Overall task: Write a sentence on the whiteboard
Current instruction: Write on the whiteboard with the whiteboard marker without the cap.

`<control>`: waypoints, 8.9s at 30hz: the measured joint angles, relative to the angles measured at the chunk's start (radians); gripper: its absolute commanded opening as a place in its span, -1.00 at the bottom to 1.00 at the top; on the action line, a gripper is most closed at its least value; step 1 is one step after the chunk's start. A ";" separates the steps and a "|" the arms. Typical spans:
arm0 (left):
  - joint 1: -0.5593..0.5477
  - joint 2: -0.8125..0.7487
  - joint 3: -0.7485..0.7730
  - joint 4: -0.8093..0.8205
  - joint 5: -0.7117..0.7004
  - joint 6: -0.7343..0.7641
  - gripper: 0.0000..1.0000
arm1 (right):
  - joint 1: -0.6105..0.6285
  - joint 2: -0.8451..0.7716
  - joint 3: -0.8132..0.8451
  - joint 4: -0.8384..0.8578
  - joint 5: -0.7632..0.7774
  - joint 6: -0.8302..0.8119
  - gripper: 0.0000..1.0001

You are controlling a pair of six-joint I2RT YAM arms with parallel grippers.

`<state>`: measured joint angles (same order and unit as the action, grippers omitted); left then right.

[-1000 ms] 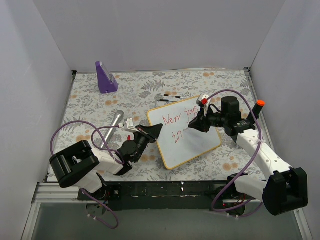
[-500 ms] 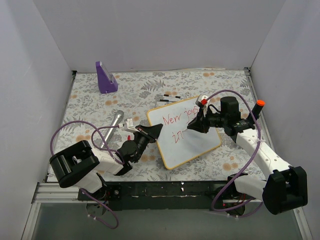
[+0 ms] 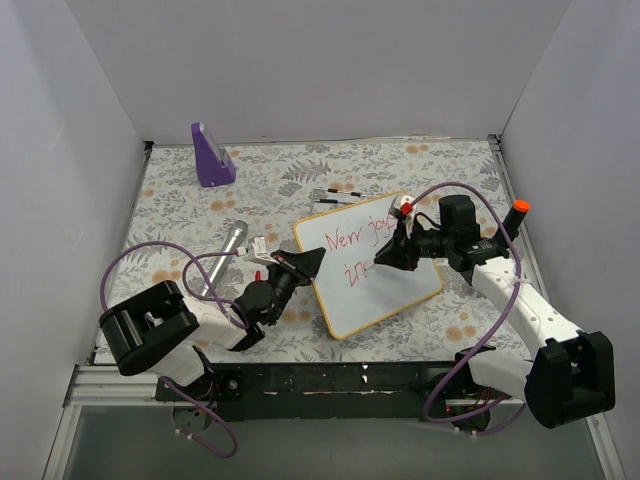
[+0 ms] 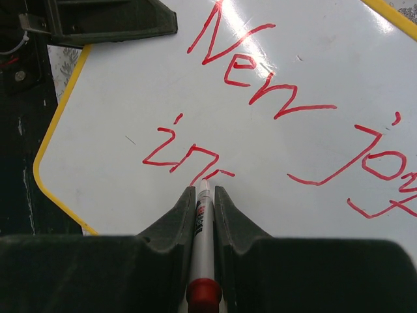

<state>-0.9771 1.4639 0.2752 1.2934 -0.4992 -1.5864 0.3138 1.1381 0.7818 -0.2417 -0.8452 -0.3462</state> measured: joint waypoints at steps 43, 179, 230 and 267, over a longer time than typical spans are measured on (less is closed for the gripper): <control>0.000 0.000 -0.002 0.002 0.002 0.000 -1.00 | -0.047 0.012 0.033 -0.047 0.077 -0.016 -0.97; 0.000 0.000 -0.003 0.009 0.009 0.008 -1.00 | -0.106 0.033 0.095 -0.092 0.047 -0.002 -0.97; 0.000 -0.007 -0.018 0.024 0.037 0.019 -1.00 | -0.167 0.076 0.071 -0.085 -0.076 -0.154 -0.97; 0.000 -0.007 -0.020 0.019 0.033 0.017 -1.00 | -0.163 0.076 0.073 -0.214 -0.055 -0.241 -0.97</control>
<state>-0.9771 1.4567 0.2550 1.3128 -0.4664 -1.5696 0.1509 1.2140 0.8547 -0.4553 -0.9005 -0.5873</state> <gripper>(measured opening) 0.064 0.192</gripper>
